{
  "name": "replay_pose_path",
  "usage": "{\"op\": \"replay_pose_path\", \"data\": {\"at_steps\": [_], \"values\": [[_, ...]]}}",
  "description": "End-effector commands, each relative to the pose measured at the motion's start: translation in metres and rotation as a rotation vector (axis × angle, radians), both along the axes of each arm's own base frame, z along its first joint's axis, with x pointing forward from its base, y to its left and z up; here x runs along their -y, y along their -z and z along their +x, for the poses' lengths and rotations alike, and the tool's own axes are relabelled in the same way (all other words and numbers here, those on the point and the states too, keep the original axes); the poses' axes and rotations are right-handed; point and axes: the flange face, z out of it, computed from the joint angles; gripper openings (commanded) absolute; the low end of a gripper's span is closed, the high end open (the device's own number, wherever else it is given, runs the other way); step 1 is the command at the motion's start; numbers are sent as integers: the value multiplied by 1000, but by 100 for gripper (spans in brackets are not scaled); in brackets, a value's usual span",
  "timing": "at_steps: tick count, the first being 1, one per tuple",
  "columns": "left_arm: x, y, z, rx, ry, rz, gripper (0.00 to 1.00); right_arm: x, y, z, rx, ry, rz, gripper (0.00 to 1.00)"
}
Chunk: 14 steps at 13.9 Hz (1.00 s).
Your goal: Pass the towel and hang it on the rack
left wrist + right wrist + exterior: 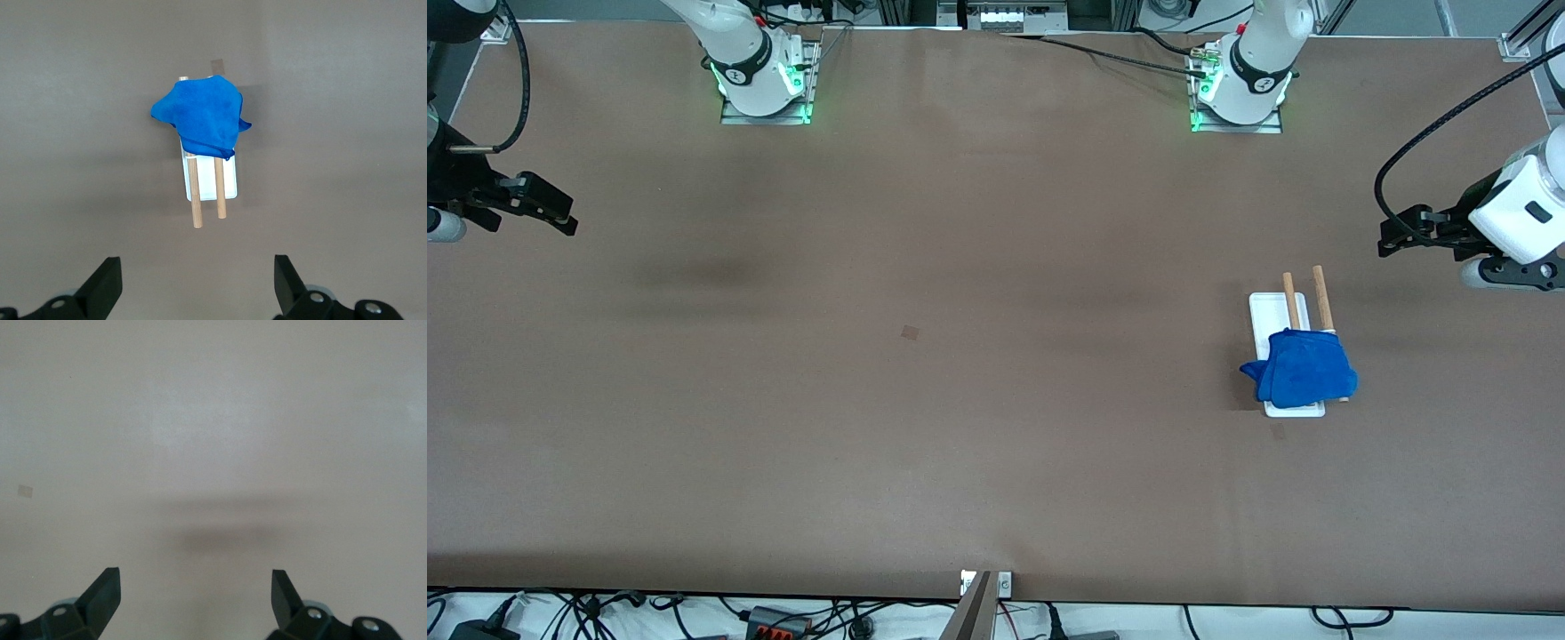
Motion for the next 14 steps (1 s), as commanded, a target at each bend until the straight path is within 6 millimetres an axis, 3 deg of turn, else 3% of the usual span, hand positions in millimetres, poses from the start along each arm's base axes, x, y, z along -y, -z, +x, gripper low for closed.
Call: {"op": "replay_pose_path", "data": {"at_steps": [1, 14], "values": [[3, -2, -9, 11, 22, 12, 100, -3, -5, 1, -6, -15, 1, 100], [4, -5, -8, 23, 35, 16, 100, -5, -3, -1, -26, -16, 5, 100]]}}
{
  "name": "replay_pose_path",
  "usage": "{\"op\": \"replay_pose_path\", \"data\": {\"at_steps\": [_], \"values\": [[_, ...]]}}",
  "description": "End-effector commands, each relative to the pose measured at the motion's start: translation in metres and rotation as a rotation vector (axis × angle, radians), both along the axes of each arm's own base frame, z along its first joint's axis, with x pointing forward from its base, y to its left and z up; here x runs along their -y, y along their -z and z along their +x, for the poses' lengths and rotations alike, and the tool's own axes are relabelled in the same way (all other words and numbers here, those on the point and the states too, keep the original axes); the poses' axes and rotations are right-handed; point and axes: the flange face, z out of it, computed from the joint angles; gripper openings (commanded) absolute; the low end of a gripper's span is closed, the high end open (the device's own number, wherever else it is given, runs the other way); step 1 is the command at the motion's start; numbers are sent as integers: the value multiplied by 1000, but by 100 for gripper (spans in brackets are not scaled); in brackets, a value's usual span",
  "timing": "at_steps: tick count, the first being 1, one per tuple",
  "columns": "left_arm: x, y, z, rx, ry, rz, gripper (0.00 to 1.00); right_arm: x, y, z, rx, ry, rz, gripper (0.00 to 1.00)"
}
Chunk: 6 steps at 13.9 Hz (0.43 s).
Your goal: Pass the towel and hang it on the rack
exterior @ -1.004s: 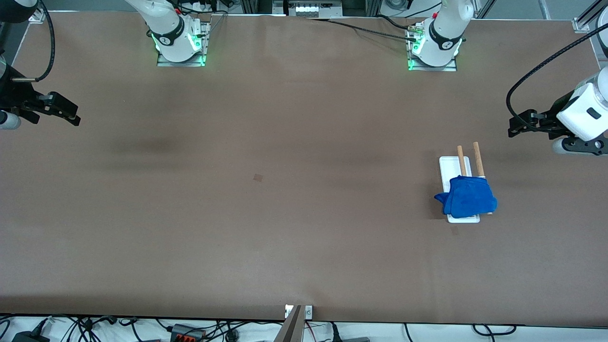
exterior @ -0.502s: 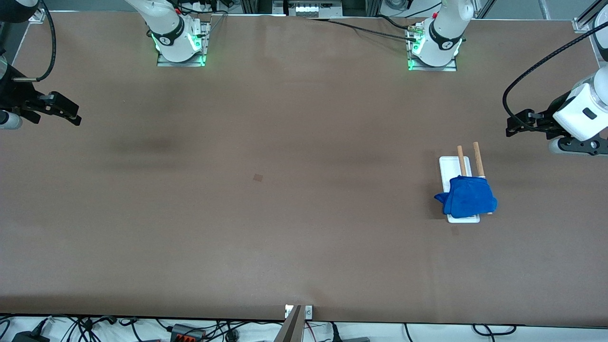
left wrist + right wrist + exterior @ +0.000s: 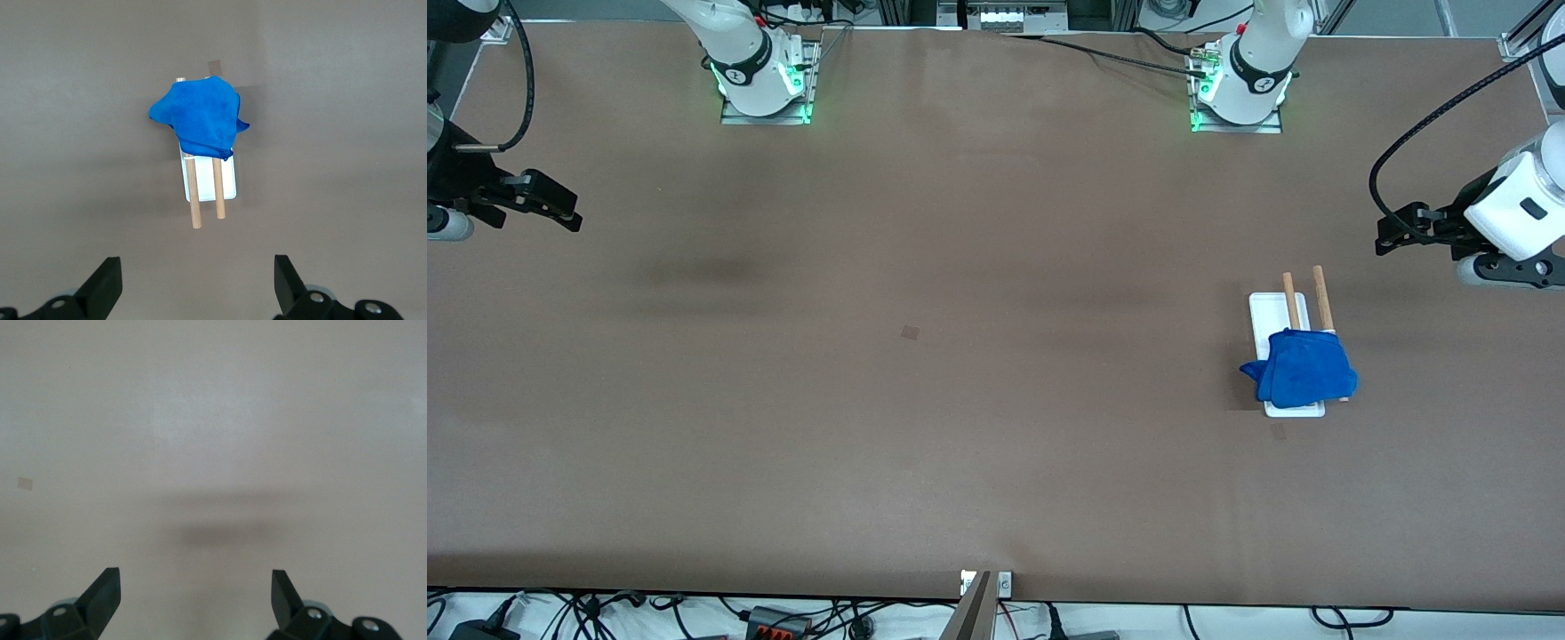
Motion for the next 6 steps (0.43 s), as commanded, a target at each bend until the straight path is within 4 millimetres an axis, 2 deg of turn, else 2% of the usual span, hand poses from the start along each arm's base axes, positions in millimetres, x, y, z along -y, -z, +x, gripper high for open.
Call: {"op": "replay_pose_path", "data": {"at_steps": [1, 6], "values": [[1, -3, -7, 14, 25, 16, 100, -4, -5, 1, -4, -14, 4, 100], [2, -4, -6, 17, 36, 18, 100, -8, -4, 0, -11, -16, 14, 100]]}}
